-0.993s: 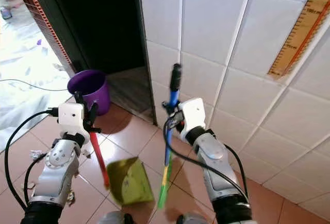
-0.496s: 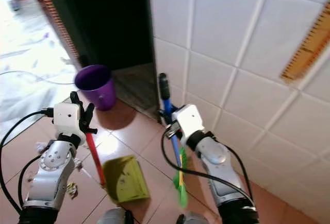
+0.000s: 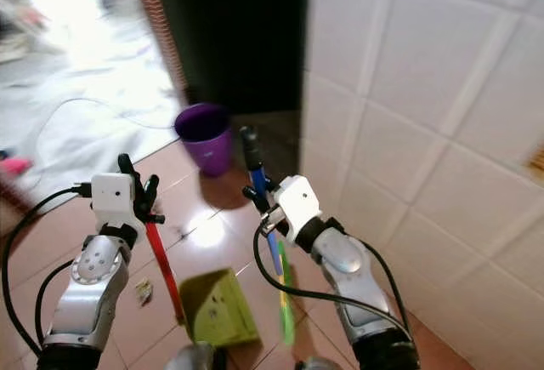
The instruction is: Sweep floor
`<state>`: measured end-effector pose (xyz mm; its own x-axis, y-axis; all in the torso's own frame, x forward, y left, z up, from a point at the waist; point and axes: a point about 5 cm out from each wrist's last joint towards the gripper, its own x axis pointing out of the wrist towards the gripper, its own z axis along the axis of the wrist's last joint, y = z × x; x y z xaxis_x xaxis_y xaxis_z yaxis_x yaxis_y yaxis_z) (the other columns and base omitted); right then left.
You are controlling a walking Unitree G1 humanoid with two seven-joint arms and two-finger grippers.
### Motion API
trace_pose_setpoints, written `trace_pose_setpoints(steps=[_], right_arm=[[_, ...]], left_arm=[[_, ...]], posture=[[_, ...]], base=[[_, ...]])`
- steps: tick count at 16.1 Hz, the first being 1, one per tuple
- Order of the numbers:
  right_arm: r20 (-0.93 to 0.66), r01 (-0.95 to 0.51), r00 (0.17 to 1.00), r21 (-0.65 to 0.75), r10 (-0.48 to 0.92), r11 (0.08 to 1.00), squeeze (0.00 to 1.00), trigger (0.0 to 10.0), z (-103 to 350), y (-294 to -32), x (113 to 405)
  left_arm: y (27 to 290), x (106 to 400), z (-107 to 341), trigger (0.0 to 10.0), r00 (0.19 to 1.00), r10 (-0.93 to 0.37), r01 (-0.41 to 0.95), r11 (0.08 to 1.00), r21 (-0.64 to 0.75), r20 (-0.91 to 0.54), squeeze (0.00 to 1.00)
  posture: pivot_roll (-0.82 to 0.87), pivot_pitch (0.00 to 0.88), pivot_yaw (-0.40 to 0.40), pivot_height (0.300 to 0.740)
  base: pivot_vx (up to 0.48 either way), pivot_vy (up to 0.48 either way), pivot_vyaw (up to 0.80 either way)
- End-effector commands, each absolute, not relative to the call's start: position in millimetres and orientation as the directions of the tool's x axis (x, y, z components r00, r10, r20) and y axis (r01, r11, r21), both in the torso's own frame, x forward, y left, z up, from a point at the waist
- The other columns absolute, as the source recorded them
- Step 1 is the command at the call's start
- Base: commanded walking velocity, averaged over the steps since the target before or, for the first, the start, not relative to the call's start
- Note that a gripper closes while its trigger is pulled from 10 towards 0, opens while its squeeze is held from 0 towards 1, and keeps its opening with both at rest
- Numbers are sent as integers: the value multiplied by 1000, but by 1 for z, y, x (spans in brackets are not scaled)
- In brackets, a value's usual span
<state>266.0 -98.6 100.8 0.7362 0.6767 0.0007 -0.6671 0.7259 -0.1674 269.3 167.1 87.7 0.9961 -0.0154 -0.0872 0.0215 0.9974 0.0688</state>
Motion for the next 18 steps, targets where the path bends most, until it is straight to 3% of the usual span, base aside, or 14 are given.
trace_pose_setpoints(steps=[1,7,12,18], right_arm=[[85,-684,700,-206,709,700,0,10000,120,-88,266],[80,-701,680,-220,729,678,0,10000,118,-85,266],[87,-695,680,-238,728,678,0,10000,121,-85,269],[96,-680,696,-229,712,696,0,10000,120,-86,270]], left_arm=[[174,273,104,10000,1000,19,-18,996,84,-15,0],[174,272,101,10000,998,62,-60,996,64,-31,0],[179,270,101,10000,993,116,-111,983,147,-23,0],[180,266,99,10000,988,150,-143,976,161,-31,0]], posture=[[-105,0,49,740],[-102,0,51,740],[-98,0,49,740],[-95,0,39,740]], base=[[0,0,763],[0,0,763],[0,0,735],[0,0,306]])
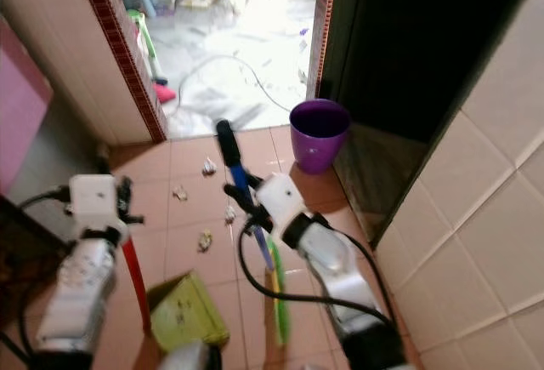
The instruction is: Sweep floor
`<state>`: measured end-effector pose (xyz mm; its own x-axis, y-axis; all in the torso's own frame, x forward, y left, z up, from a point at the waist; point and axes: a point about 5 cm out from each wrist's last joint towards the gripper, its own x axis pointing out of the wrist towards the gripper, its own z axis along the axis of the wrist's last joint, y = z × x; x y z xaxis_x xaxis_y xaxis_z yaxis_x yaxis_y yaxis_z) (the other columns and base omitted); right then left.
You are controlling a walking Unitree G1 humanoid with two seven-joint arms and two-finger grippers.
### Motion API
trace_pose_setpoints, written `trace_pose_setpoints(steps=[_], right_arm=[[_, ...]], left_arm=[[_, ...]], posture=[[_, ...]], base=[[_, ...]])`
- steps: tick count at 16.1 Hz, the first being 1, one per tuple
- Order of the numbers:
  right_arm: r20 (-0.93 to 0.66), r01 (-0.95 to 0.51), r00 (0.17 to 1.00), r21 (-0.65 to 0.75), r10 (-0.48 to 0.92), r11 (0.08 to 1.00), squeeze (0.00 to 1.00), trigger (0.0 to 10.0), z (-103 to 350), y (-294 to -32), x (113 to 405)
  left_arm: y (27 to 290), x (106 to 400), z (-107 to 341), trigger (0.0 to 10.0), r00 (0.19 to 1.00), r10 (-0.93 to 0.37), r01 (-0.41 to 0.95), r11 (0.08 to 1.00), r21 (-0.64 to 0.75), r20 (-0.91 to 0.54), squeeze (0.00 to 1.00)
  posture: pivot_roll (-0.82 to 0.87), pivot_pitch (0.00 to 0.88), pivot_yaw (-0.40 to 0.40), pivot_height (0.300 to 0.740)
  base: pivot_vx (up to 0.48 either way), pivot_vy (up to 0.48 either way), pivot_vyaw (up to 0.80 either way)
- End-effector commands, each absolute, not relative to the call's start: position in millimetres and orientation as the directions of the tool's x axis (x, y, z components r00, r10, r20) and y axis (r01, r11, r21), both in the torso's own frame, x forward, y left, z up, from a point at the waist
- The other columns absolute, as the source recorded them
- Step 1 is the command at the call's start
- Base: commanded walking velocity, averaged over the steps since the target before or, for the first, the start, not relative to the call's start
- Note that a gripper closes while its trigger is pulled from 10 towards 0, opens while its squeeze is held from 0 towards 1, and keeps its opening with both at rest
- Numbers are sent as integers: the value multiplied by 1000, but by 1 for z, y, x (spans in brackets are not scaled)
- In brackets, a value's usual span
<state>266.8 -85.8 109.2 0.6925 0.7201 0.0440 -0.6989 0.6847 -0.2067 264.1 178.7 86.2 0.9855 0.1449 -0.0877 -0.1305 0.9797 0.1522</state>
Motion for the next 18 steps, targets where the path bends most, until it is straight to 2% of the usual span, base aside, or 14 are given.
trace_pose_setpoints(steps=[1,4,6,8,11,18], right_arm=[[95,-668,706,-238,701,705,0,10000,121,-87,271],[78,-627,745,-259,663,735,0,10000,120,-90,274],[90,-619,744,-279,662,734,0,10000,121,-89,273],[79,-597,770,-262,633,758,0,10000,119,-93,275],[71,-632,755,-189,652,752,0,10000,117,-92,274],[96,-631,754,-165,649,758,0,10000,120,-92,277]], left_arm=[[182,266,99,10000,986,164,-157,973,171,-30,0],[197,266,101,10000,955,296,-288,928,237,3,0],[201,265,101,10000,942,336,-328,915,234,6,0],[204,265,104,10000,936,350,-347,905,245,33,0],[202,268,104,10000,939,343,-341,918,204,24,0],[196,273,103,10000,948,319,-317,935,159,10,0]], posture=[[-95,0,37,740],[-100,0,29,740],[-101,0,25,740],[-97,0,21,740],[-96,0,18,740],[-101,0,18,740]], base=[[0,0,0],[0,0,0],[0,0,0],[0,0,0],[0,0,0],[0,0,0]])
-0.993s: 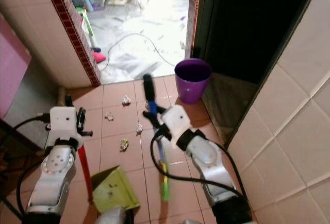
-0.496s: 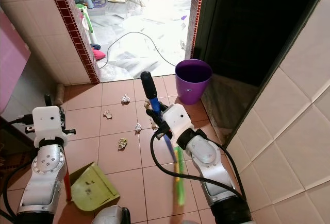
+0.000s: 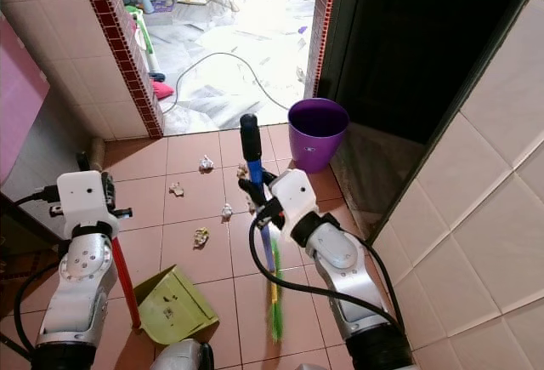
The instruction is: Sweep floor
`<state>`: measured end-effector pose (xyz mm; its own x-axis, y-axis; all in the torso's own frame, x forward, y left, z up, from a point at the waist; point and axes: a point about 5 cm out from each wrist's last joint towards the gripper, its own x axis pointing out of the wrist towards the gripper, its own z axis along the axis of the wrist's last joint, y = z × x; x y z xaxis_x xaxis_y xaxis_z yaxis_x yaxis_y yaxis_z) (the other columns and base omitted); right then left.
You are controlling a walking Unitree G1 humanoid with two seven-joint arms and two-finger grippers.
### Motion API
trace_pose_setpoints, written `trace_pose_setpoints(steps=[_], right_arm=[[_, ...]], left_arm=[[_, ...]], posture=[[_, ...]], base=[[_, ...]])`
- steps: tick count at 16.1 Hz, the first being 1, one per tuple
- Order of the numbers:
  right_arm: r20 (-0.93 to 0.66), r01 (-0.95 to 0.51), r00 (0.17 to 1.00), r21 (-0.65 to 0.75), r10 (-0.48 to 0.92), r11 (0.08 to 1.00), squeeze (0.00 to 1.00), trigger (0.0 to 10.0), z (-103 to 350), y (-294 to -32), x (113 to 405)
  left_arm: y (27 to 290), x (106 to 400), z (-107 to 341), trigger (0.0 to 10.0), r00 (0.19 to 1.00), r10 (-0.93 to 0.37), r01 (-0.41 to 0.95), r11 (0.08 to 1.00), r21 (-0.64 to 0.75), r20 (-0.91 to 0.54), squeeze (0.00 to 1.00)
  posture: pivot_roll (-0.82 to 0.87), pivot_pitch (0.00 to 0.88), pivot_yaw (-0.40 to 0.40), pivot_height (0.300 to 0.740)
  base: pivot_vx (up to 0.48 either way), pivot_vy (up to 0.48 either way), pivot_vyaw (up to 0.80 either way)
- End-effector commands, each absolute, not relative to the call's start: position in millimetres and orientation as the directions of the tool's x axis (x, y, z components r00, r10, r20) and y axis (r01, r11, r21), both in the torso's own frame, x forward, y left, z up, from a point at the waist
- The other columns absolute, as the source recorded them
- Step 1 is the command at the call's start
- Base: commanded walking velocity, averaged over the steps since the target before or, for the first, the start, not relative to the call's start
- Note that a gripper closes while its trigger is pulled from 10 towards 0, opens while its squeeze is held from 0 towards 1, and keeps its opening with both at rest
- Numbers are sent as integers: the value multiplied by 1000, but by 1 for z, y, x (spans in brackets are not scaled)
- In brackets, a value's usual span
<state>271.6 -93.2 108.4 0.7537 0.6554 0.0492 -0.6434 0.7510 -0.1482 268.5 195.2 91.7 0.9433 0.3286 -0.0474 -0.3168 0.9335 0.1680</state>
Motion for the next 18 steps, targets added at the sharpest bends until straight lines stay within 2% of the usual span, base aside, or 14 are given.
trace_pose_setpoints(steps=[1,7,8,9,10,11,12,13,14,18], right_arm=[[96,-625,762,-150,641,766,0,10000,120,-92,277],[99,-608,781,-110,617,787,0,10000,119,-94,279],[100,-607,781,-110,616,787,0,7020,119,-94,280],[103,-604,783,-106,613,790,0,667,119,-95,280],[104,-604,784,-102,612,790,0,0,120,-95,280],[107,-607,782,-98,615,789,0,0,120,-96,280],[101,-609,780,-106,618,786,0,5176,119,-96,279],[97,-610,780,-107,619,785,0,10000,119,-96,279],[97,-610,780,-106,619,785,0,10000,119,-96,279],[116,-619,763,-152,636,770,0,10000,123,-96,278]], left_arm=[[194,274,102,10000,949,316,-312,938,153,1,0],[183,273,93,10000,962,264,-260,964,63,-70,0],[183,273,93,7176,963,259,-256,965,56,-67,0],[182,274,94,1529,967,249,-246,968,45,-61,0],[182,274,95,0,966,251,-249,968,42,-56,0],[182,274,95,0,966,253,-251,967,43,-55,0],[182,274,95,4275,964,258,-255,965,56,-57,0],[182,274,95,7529,964,259,-255,965,63,-59,0],[183,274,94,10000,962,265,-261,963,71,-63,0],[181,275,101,10000,968,251,-247,964,99,-23,0]], posture=[[-101,0,17,740],[-105,0,18,740],[-105,0,18,740],[-105,0,18,740],[-107,0,17,740],[-107,0,17,740],[-108,0,16,740],[-109,0,17,740],[-109,0,17,740],[-106,0,21,740]], base=[[0,0,0],[0,0,0],[0,0,0],[0,0,0],[0,0,0],[0,0,0],[0,0,0],[0,0,0],[0,0,0],[0,0,0]])
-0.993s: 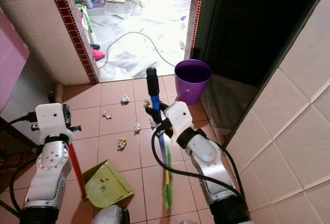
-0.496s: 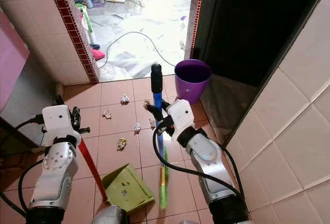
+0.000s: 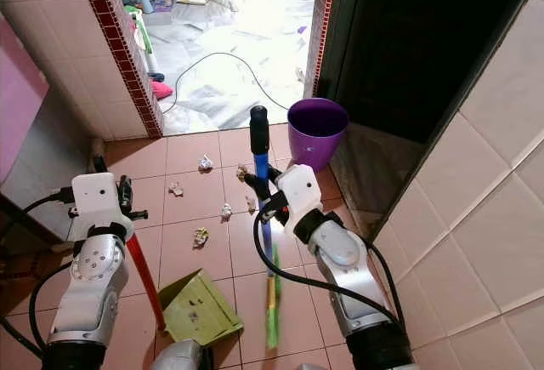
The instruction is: Sweep floor
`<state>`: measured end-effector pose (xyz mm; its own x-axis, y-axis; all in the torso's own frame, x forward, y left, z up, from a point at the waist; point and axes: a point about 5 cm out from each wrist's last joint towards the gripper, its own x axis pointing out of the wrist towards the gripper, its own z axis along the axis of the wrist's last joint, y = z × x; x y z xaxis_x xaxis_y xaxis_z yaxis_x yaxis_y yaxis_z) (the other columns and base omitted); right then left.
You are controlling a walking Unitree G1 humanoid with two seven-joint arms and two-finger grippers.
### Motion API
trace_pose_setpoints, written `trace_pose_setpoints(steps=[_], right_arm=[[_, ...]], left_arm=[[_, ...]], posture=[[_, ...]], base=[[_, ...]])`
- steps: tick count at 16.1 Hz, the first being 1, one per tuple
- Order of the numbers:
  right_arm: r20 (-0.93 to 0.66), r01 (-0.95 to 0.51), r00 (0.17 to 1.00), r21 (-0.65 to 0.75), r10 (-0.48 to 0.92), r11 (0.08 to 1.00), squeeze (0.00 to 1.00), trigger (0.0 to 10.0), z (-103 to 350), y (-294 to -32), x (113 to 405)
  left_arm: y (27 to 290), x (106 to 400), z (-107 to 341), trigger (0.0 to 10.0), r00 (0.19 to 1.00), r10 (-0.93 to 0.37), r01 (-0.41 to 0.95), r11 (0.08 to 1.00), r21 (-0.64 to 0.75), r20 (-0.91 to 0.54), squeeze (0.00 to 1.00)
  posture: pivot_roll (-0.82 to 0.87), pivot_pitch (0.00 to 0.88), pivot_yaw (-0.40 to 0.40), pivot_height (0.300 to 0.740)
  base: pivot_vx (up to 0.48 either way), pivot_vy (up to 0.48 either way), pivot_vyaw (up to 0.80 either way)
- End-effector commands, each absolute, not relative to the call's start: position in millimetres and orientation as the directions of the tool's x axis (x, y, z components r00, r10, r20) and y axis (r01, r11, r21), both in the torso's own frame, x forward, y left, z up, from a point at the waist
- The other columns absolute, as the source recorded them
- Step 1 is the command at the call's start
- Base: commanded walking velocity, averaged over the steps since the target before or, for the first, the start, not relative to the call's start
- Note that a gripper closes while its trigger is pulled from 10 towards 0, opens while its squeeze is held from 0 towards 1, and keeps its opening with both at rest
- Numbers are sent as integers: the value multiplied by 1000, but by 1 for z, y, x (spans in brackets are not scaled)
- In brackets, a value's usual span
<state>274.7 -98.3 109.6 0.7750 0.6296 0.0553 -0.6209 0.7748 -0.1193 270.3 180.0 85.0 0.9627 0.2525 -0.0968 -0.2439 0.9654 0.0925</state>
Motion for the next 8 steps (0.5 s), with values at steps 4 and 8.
trace_pose_setpoints(steps=[4,8], right_arm=[[125,-656,727,-162,675,737,0,10000,124,-89,271],[126,-658,725,-165,677,735,0,10000,124,-91,272]], left_arm=[[183,274,101,10000,968,252,-249,964,95,-22,0],[182,275,101,10000,970,242,-238,965,109,-24,0]], posture=[[-109,0,22,740],[-110,0,23,740]], base=[[0,0,570],[0,0,716]])
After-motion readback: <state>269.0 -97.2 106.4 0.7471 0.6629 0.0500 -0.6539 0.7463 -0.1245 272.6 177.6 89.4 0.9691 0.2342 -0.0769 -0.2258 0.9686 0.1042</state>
